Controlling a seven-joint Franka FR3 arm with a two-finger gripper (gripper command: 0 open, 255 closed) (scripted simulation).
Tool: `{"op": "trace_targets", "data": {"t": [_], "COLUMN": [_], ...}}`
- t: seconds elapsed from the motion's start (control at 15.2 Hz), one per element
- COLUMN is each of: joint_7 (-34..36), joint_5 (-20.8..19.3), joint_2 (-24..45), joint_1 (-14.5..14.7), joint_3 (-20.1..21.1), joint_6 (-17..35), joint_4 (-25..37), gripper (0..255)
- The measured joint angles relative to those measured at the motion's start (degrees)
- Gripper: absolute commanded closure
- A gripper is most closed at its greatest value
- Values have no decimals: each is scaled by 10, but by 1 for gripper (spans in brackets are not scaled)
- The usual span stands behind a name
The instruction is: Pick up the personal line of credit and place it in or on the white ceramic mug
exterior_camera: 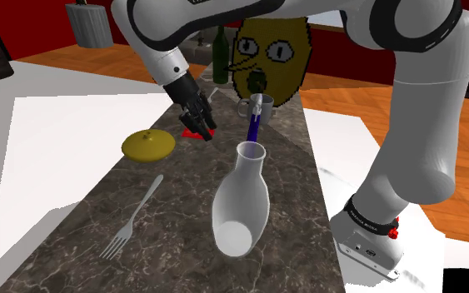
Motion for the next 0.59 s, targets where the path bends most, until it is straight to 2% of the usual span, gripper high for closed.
{"op": "trace_targets", "data": {"t": [0.59], "joint_7": [-1], "joint_5": [2], "joint_2": [-4], "joint_1": [4], "joint_3": [2], "joint_6": [-67], "joint_4": [63], "gripper": [255]}}
